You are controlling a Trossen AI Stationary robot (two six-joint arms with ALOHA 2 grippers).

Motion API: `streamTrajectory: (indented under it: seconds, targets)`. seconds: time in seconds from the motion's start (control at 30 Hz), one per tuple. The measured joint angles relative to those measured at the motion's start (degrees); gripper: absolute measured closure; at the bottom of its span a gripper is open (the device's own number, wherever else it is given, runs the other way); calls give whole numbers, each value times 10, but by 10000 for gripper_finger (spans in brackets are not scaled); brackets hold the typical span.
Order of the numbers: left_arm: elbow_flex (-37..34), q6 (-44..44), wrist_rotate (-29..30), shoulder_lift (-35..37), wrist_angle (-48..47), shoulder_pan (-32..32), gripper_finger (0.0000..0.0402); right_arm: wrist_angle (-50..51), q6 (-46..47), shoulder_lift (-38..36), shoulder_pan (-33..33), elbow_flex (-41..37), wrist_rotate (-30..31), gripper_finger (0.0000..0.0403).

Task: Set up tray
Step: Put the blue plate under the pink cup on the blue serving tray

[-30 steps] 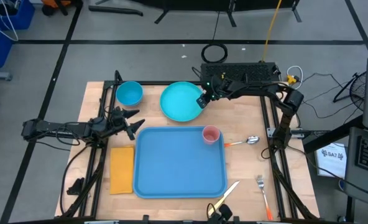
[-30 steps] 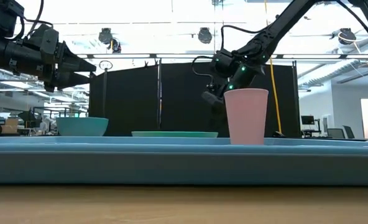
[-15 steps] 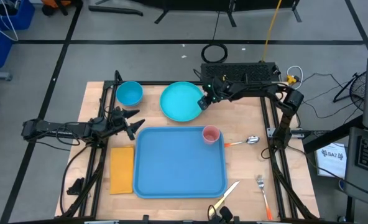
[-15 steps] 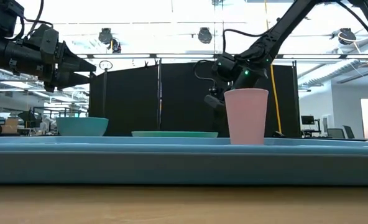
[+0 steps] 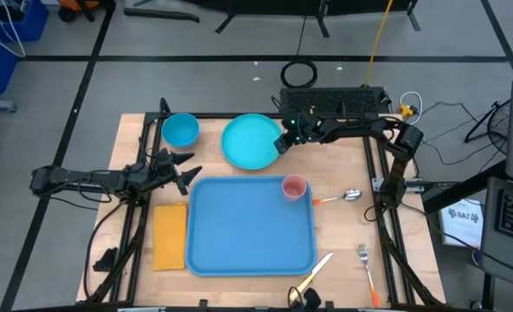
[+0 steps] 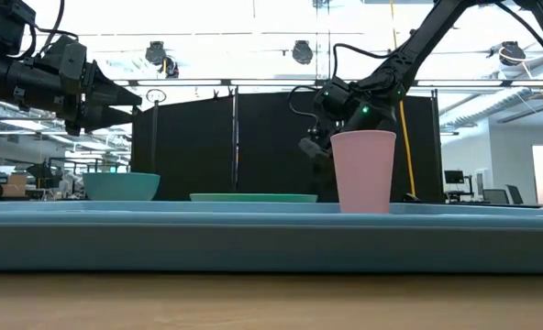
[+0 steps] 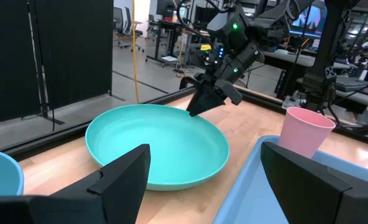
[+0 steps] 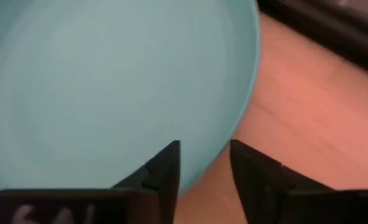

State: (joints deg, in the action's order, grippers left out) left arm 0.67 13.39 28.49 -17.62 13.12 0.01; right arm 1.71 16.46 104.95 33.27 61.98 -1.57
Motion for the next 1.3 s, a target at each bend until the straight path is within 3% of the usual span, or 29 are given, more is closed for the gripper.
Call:
streamTrajectory:
  seconds: [0.17, 0.47, 0.8, 1.03, 1.3]
  targets:
    - [0, 0, 0, 0, 0, 0, 91, -4, -39, 0, 1, 0, 3, 391]
    - [0, -1, 0, 0, 0, 0, 91, -7, -25, -1, -6, 0, 5, 402]
    - [0, -1, 0, 0, 0, 0, 91, -52, -13, 1, -38, 0, 6, 357]
    - [0, -1, 0, 0, 0, 0, 91, -60, -21, 46, -41, 0, 29, 296]
    - [0, -1, 0, 0, 0, 0, 91, -62, -22, 25, -43, 1, 24, 229]
